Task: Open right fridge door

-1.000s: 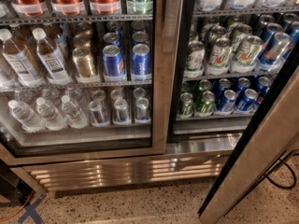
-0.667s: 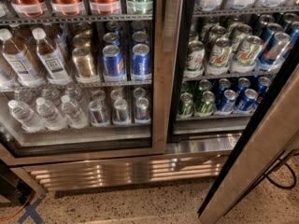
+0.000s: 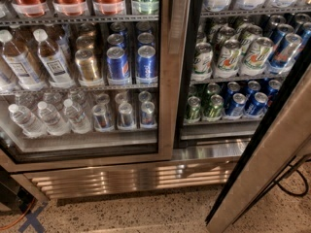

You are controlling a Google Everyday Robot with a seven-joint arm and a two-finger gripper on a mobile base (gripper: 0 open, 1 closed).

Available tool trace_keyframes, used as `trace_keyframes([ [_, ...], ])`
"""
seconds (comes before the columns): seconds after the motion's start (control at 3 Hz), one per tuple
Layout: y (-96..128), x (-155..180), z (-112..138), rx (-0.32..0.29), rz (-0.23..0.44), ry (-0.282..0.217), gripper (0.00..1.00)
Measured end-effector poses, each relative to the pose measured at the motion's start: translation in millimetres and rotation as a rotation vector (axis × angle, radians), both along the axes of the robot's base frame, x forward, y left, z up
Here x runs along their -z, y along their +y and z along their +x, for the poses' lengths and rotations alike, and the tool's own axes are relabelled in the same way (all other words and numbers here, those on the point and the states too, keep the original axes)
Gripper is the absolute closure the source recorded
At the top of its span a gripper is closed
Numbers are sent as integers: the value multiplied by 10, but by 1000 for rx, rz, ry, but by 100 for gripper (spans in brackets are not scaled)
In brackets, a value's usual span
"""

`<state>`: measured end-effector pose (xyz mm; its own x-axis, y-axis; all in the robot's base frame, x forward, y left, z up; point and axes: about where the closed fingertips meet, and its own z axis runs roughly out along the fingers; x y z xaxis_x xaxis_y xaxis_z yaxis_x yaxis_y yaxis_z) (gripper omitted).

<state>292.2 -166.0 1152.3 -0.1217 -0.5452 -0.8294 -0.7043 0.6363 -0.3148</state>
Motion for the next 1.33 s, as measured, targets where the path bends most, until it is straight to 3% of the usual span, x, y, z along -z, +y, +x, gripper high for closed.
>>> trace_keyframes([
  [0.67,0,0,0,0,0,0,48],
  [1.0,0,0,0,0,0,0,29],
  [1.33,1,0,-1,0,0,0,25],
])
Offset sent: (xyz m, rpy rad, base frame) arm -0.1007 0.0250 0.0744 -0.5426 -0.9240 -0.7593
